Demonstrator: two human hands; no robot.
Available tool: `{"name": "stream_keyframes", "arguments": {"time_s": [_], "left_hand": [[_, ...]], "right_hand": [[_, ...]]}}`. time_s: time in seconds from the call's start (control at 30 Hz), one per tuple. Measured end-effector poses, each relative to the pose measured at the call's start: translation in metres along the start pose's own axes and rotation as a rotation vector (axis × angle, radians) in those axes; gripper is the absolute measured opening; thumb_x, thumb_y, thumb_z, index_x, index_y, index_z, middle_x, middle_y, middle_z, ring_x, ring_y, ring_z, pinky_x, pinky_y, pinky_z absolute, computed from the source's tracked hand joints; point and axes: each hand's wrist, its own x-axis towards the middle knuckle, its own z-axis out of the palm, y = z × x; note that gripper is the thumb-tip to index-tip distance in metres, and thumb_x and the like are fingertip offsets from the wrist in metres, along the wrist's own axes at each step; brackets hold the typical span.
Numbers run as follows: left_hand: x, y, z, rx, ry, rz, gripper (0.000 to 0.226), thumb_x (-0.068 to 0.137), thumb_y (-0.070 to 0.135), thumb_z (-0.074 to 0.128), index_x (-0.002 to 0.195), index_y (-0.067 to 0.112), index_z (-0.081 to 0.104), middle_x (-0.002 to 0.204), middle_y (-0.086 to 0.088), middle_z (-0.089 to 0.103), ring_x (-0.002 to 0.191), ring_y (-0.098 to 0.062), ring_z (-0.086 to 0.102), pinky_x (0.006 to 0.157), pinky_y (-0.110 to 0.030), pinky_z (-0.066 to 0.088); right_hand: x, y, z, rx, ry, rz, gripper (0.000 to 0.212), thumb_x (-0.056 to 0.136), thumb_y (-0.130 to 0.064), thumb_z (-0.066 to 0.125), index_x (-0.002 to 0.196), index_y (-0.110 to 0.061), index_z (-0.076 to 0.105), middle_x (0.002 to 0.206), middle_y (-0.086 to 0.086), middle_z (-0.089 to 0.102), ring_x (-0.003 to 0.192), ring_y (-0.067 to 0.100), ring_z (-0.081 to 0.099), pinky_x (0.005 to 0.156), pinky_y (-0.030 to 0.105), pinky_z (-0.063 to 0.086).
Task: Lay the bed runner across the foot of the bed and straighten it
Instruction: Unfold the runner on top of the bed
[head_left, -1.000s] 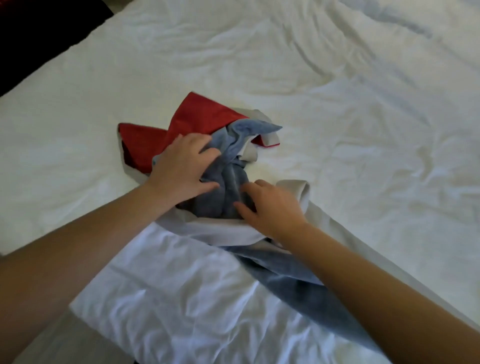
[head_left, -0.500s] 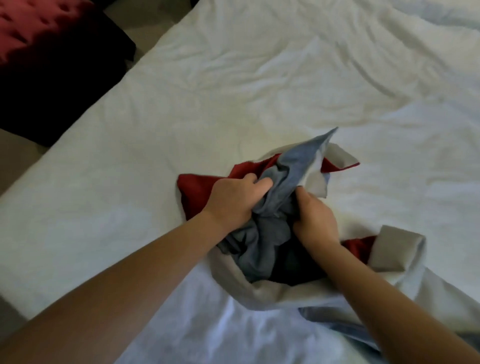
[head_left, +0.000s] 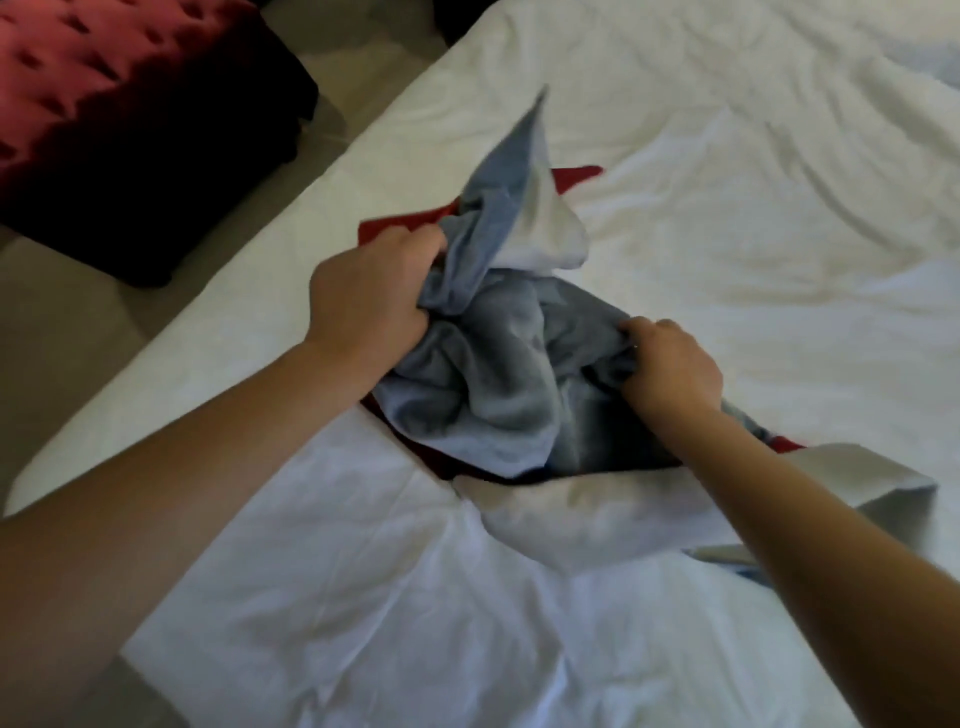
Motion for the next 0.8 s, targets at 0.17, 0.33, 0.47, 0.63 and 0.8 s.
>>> {"name": "stream_keyframes", "arguments": {"time_s": [0.17, 0.33, 0.47, 0.63, 0.8], "left_hand": [[-0.015, -0.03, 0.032, -0.203, -0.453, -0.041, 0.042, 0.078, 0.036, 0.065, 0.115, 0.02, 0.05, 0.11, -0.006, 0.055, 0.097, -0.028, 0.057, 0.07, -0.038, 0.049], [-0.034, -0.047, 0.034, -0.418, -0.498, -0.066, 0.074, 0.066, 0.041, 0.068, 0.134, 0.034, 0.039, 0.116, -0.004, 0.055, 0.105, -0.021, 0.053, 0.083, -0.039, 0.051], [-0.048, -0.051, 0.04, -0.315, -0.451, -0.118, 0.052, 0.078, 0.015, 0.063, 0.124, 0.03, 0.044, 0.101, -0.007, 0.059, 0.089, -0.028, 0.06, 0.073, -0.045, 0.052], [-0.044, -0.078, 0.013, -0.215, -0.273, -0.185, 0.037, 0.078, 0.017, 0.061, 0.113, 0.028, 0.052, 0.097, -0.006, 0.058, 0.085, -0.029, 0.059, 0.067, -0.043, 0.052], [-0.046, -0.141, -0.034, -0.054, -0.076, -0.238, 0.051, 0.071, 0.008, 0.059, 0.119, 0.027, 0.052, 0.11, -0.01, 0.059, 0.101, -0.036, 0.057, 0.071, -0.045, 0.051]], "right_hand": [[-0.009, -0.064, -0.003, 0.304, 0.076, -0.22, 0.051, 0.078, -0.008, 0.055, 0.128, -0.019, 0.048, 0.122, 0.012, 0.05, 0.105, 0.035, 0.052, 0.079, 0.04, 0.047], [-0.023, -0.117, 0.006, 0.464, -0.236, -0.438, 0.076, 0.076, -0.036, 0.063, 0.143, -0.028, 0.029, 0.135, 0.009, 0.04, 0.116, 0.03, 0.048, 0.09, 0.047, 0.048], [-0.036, -0.148, 0.031, 0.219, -0.236, -0.419, 0.083, 0.079, -0.023, 0.067, 0.145, -0.03, 0.017, 0.129, 0.013, 0.039, 0.108, 0.035, 0.051, 0.084, 0.046, 0.051], [-0.024, -0.186, 0.021, 0.419, -0.142, -0.448, 0.063, 0.084, -0.008, 0.053, 0.14, -0.029, 0.032, 0.12, 0.012, 0.052, 0.099, 0.033, 0.056, 0.086, 0.043, 0.049], [-0.011, -0.245, 0.005, 0.516, -0.086, -0.733, 0.052, 0.09, -0.012, 0.052, 0.14, -0.018, 0.039, 0.118, 0.014, 0.054, 0.097, 0.033, 0.057, 0.083, 0.044, 0.047]]}}
